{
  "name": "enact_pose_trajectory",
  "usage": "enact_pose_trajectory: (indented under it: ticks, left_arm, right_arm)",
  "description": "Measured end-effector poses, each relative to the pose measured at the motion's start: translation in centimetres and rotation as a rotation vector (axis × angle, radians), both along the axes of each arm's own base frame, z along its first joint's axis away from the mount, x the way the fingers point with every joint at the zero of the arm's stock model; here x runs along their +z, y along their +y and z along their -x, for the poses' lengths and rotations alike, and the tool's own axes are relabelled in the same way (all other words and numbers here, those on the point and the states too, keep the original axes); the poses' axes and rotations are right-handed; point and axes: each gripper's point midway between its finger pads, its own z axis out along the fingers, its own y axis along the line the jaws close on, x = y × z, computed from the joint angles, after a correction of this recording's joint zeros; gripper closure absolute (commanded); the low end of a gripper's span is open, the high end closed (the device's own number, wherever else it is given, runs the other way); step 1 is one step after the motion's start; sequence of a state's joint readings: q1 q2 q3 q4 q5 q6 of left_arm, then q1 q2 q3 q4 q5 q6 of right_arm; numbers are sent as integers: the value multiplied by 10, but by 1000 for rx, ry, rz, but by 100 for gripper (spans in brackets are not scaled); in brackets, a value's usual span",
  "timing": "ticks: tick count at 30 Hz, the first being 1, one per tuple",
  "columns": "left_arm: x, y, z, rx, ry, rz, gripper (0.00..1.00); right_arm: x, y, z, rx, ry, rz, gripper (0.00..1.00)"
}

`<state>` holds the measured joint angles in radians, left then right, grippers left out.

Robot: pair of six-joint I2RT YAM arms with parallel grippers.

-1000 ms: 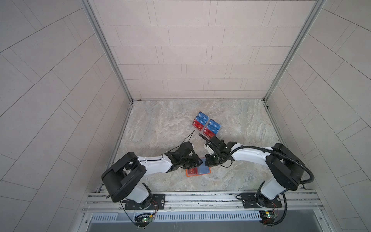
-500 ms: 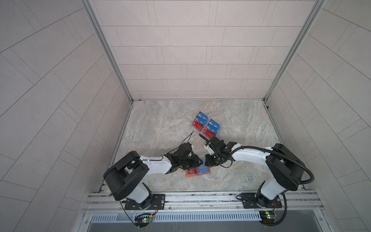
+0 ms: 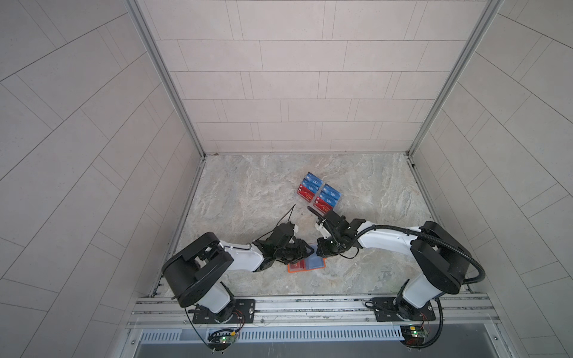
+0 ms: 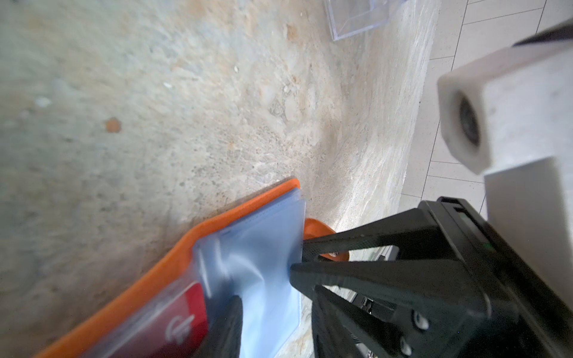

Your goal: Put the credit cards into the card holder

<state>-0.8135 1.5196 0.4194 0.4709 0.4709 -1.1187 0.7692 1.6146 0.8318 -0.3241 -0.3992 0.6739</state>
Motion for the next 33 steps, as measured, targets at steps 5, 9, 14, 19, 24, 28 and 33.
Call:
enact_pose_trajectory:
  ticks: [5, 9, 14, 19, 24, 28, 33]
  left_arm:
    - [0, 4, 4, 7, 10, 0, 58]
    - [0, 4, 5, 6, 13, 1, 57]
    - [0, 1, 9, -6, 17, 0, 57]
    - [-1, 0, 9, -7, 16, 3, 57]
    - [0, -4, 7, -4, 17, 26, 58]
    - [-1, -7, 7, -9, 16, 38, 59]
    - [-1, -7, 7, -11, 16, 36, 63]
  right_arm:
    - [0, 0, 0, 0, 0, 0, 81]
    - [0, 0, 0, 0, -1, -1, 81]
    - [0, 0, 0, 0, 0, -1, 81]
    - [0, 0, 0, -4, 0, -2, 81]
    - [0, 1, -1, -7, 0, -4, 81]
    - [0, 1, -1, -10, 2, -4, 81]
    - [0, 1, -1, -13, 3, -3, 82]
